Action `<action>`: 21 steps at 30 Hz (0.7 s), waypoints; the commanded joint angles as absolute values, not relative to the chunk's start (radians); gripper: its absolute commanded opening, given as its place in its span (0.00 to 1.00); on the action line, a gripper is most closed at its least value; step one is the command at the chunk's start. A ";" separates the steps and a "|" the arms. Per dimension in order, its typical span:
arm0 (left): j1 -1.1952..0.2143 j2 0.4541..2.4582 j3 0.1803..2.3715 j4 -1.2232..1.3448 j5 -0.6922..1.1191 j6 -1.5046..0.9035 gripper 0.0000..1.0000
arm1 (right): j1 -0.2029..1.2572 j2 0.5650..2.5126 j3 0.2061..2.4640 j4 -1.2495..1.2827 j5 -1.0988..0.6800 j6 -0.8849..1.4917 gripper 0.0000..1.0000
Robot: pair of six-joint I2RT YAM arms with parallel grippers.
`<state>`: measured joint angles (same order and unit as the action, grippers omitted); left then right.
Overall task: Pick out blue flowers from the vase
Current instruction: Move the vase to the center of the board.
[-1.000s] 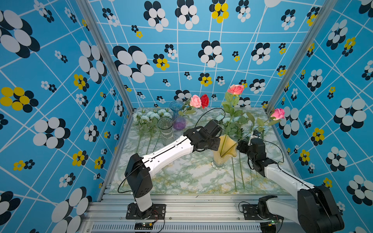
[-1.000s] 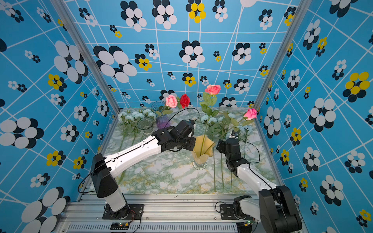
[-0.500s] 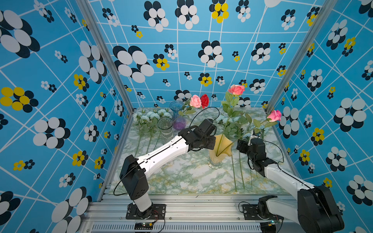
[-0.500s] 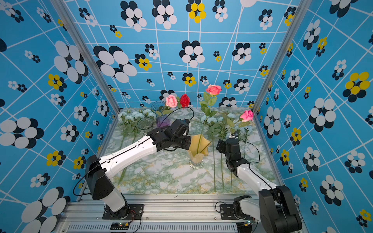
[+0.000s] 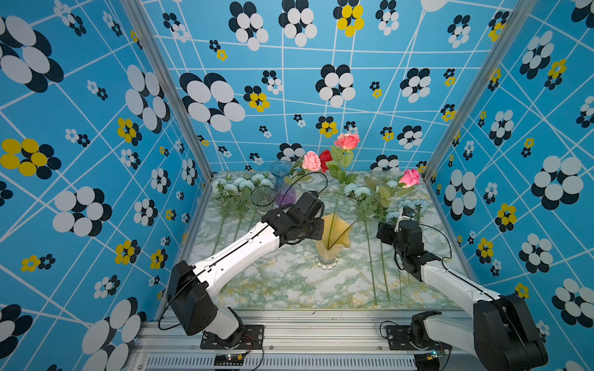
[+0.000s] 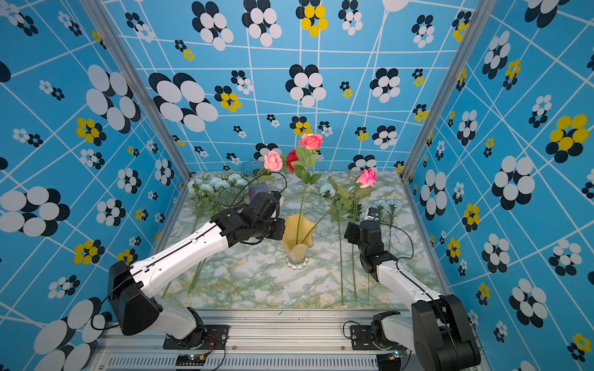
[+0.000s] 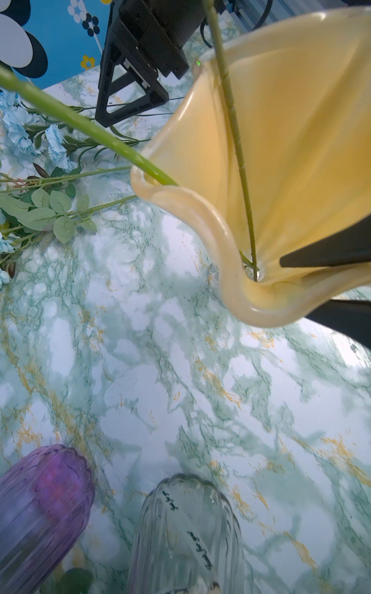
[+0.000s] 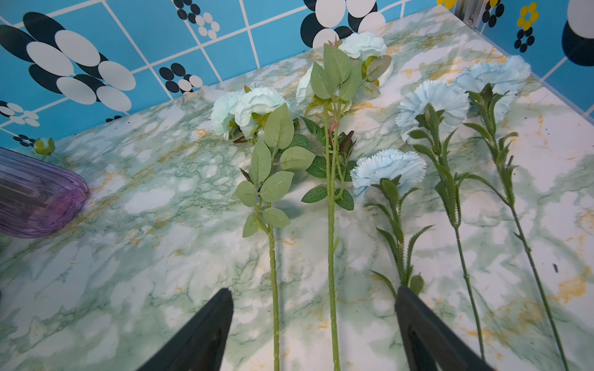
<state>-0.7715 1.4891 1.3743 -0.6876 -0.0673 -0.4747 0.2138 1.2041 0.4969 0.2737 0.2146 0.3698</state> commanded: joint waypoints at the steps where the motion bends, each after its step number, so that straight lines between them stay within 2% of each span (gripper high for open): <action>1: -0.747 1.422 1.351 -0.726 -0.152 -0.418 0.00 | 0.221 1.212 0.529 0.285 0.200 0.348 0.83; 6: -0.726 1.363 1.326 -0.777 -0.221 -0.372 0.00 | 0.221 1.213 0.529 0.286 0.198 0.347 0.83; 12: -0.685 1.288 1.262 -0.747 -0.209 -0.328 0.00 | 0.221 1.219 0.535 0.283 0.194 0.347 0.83; 21: -0.624 1.277 1.236 -0.695 -0.199 -0.255 0.00 | 0.221 1.221 0.537 0.282 0.192 0.347 0.82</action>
